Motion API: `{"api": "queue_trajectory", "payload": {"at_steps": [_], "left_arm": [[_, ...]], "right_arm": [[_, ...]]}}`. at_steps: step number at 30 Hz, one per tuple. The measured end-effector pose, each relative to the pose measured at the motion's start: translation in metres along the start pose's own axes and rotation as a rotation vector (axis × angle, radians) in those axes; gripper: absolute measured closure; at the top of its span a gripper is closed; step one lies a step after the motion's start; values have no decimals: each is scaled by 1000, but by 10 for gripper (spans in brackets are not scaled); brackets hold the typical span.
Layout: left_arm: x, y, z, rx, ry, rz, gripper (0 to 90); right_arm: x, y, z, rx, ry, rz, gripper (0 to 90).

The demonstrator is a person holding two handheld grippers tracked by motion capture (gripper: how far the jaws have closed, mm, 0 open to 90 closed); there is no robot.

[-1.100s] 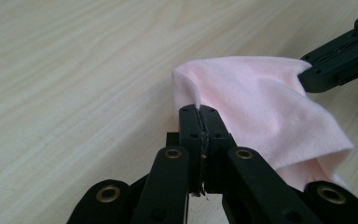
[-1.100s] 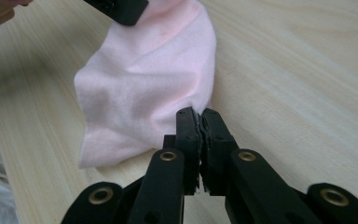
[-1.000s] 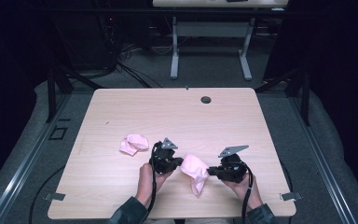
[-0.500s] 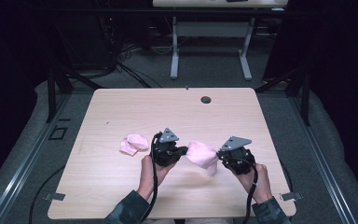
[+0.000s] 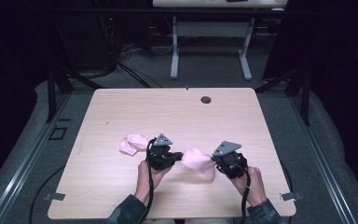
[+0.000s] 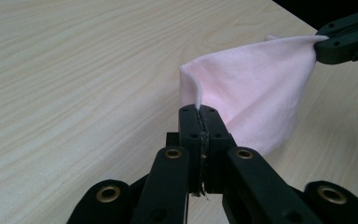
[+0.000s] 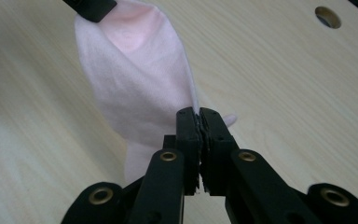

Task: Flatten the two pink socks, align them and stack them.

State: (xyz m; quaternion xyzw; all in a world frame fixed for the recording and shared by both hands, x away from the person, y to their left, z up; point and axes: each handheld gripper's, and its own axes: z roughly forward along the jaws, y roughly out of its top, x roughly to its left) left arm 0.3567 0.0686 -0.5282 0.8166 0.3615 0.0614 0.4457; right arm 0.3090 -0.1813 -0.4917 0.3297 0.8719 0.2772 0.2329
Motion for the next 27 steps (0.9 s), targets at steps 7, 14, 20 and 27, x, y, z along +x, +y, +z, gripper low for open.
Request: {"api": "queue_trajectory", "payload": {"at_steps": [7, 14, 20, 27], "left_arm": [[8, -2, 3, 56, 24, -15, 779], [14, -18, -2, 108, 49, -52, 533], [9, -10, 2, 128, 60, -21, 477], [-2, 15, 28, 193, 60, 67, 464]], "right_arm": [[3, 7, 6, -1, -14, -28, 868], [36, -12, 20, 54, 101, -66, 825], [31, -26, 20, 32, 161, 31, 573], [-7, -53, 9, -18, 171, 205, 514]]}}
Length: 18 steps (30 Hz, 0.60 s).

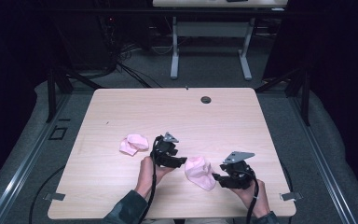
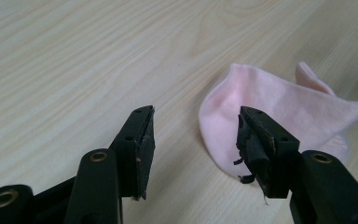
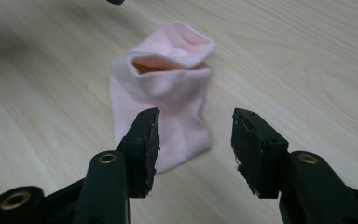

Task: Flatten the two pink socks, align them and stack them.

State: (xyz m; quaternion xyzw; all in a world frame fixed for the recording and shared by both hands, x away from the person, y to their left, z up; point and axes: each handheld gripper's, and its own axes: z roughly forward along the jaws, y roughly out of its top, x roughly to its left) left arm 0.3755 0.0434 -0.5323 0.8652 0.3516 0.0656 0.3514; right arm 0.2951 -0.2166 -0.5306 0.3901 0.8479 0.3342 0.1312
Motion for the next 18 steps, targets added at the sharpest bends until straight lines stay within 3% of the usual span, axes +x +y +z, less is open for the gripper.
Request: {"api": "queue_trajectory", "payload": {"at_steps": [2, 5, 7, 10, 16, 18], "left_arm": [[-1, 9, 8, 37, -8, 26, 472], [0, 18, 22, 103, -17, 56, 495], [2, 19, 32, 133, -43, 53, 536], [2, 19, 41, 152, -62, 51, 632], [-4, 17, 46, 147, -60, 80, 874], [-5, 16, 47, 152, -55, 86, 887]], "right_arm": [[-11, -2, 2, -2, 14, 33, 517], [-23, 2, 10, 8, 80, 81, 520], [-26, 5, 19, 30, 120, 76, 529], [-22, 10, 35, 69, 140, 47, 561], [-13, 13, 50, 104, 134, 18, 821], [-13, 12, 50, 107, 133, 24, 877]]}}
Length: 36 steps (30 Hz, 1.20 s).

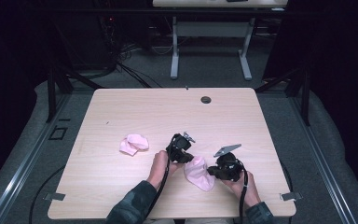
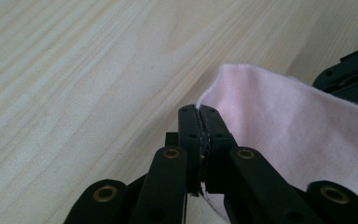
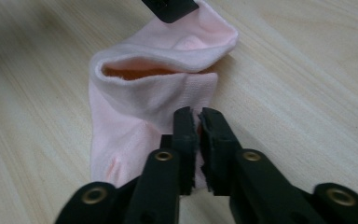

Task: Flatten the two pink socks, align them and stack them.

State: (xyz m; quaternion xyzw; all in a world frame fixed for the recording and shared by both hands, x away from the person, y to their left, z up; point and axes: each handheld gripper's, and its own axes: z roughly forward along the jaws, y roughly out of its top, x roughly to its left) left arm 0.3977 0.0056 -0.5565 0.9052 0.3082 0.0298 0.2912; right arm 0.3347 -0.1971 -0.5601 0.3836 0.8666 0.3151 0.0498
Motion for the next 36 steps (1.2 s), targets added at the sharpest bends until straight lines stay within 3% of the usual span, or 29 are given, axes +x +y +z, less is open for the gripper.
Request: {"api": "queue_trajectory", "payload": {"at_steps": [6, 14, 17, 21, 29, 36], "left_arm": [[2, -8, -7, -53, 5, -22, 896], [-4, -42, -44, -191, 71, -128, 895], [-7, -57, -54, -234, 76, -170, 894], [-10, -74, -60, -247, 68, -218, 894], [-19, -106, -66, -296, 13, -304, 893], [-26, -131, -78, -321, -25, -351, 893]], "right_arm": [[-3, -5, -7, -28, -21, 27, 893], [-6, -12, -28, -67, -35, 80, 893], [-5, -13, -30, -62, -28, 91, 893], [-2, -14, -27, -56, -26, 99, 893], [9, -9, -21, -28, -20, 46, 893], [22, -4, -22, -12, 11, 4, 893]]}}
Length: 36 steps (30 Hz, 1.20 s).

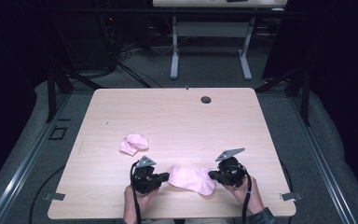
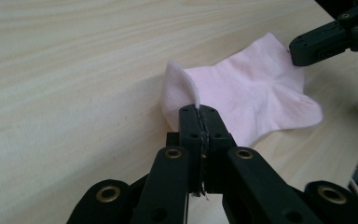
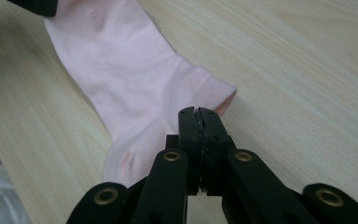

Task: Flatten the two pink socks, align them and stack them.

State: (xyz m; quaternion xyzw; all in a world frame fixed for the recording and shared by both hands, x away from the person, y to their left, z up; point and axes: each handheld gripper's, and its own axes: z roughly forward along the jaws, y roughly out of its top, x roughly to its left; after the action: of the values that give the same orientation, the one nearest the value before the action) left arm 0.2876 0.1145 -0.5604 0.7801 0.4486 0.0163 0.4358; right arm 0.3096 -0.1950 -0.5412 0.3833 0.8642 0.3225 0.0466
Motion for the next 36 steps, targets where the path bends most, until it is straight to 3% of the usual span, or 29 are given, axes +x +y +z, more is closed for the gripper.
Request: {"api": "queue_trajectory", "payload": {"at_steps": [4, 11, 13, 15, 16, 18, 21, 24, 28, 36], "left_arm": [[-3, -12, -7, 14, 1, -8, 892], [-11, -19, -9, 52, 55, 55, 878], [-10, -20, -9, 62, 66, 58, 835], [-10, -19, -10, 64, 77, 58, 733], [-9, -18, -11, 67, 94, 79, 673], [-10, -17, -13, 61, 119, 88, 514], [-9, -14, -20, 48, 149, 106, 363], [-5, -10, -29, 35, 176, 126, 285], [3, -3, -39, 25, 210, 142, 210], [25, 25, -58, 7, 301, 170, 105]], "right_arm": [[8, 1, 2, 24, 5, -20, 892], [14, -3, 12, 57, 10, -29, 887], [13, -6, 13, 60, 9, -31, 883], [12, -8, 12, 47, 13, -28, 848], [12, -8, 11, 38, 12, -29, 825], [10, -9, 9, 19, 10, -28, 758], [6, -10, 2, -10, 18, -28, 626], [1, -12, -4, -56, 2, -27, 462], [-7, -17, -13, -113, -34, 13, 247], [-33, -38, -20, -171, -145, 82, 19]]}}
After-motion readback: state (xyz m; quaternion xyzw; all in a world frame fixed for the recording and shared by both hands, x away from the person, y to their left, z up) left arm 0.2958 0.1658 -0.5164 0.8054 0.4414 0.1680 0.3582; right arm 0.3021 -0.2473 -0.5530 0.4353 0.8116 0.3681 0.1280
